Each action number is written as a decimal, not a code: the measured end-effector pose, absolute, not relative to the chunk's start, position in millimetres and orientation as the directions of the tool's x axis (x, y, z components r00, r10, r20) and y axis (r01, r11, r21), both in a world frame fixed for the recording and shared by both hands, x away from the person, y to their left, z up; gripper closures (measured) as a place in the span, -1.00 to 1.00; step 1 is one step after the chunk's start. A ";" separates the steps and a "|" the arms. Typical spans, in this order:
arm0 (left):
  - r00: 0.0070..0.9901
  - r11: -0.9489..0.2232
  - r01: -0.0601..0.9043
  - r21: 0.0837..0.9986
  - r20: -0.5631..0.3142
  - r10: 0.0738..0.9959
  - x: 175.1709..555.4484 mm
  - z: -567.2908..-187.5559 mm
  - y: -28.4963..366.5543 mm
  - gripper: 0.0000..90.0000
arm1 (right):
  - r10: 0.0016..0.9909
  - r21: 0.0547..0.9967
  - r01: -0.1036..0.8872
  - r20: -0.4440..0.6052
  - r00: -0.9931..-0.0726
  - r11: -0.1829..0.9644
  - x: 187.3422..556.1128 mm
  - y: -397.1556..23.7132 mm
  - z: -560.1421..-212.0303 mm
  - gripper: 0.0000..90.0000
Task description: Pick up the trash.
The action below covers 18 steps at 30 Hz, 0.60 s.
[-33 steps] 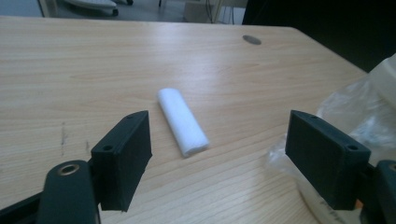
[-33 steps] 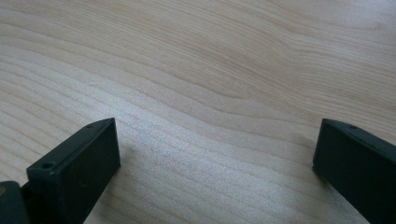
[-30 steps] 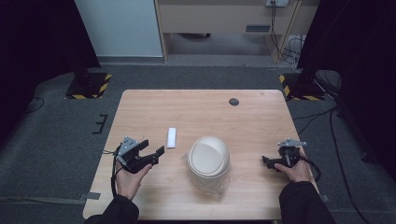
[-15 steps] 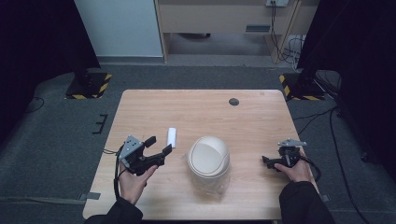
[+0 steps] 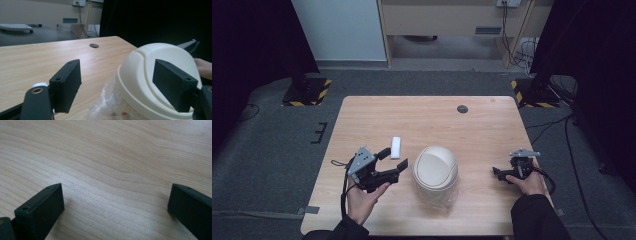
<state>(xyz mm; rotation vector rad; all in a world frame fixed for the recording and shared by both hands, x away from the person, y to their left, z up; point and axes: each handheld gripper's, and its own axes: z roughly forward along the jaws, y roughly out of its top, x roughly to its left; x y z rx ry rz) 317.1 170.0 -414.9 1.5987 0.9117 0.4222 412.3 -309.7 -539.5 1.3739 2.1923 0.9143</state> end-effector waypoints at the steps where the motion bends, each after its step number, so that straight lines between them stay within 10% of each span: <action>1: 0.633 -0.010 0.324 0.946 -0.209 0.746 316.8 -414.8 168.0 -0.51 | 0.898 0.706 0.640 0.012 -0.440 0.305 412.3 -309.7 -539.4 -0.98; 18: 0.670 -0.099 0.372 0.923 -0.194 0.716 319.4 -427.2 139.4 -0.56 | 0.898 0.706 0.640 0.012 -0.440 0.305 412.3 -309.7 -539.4 -0.98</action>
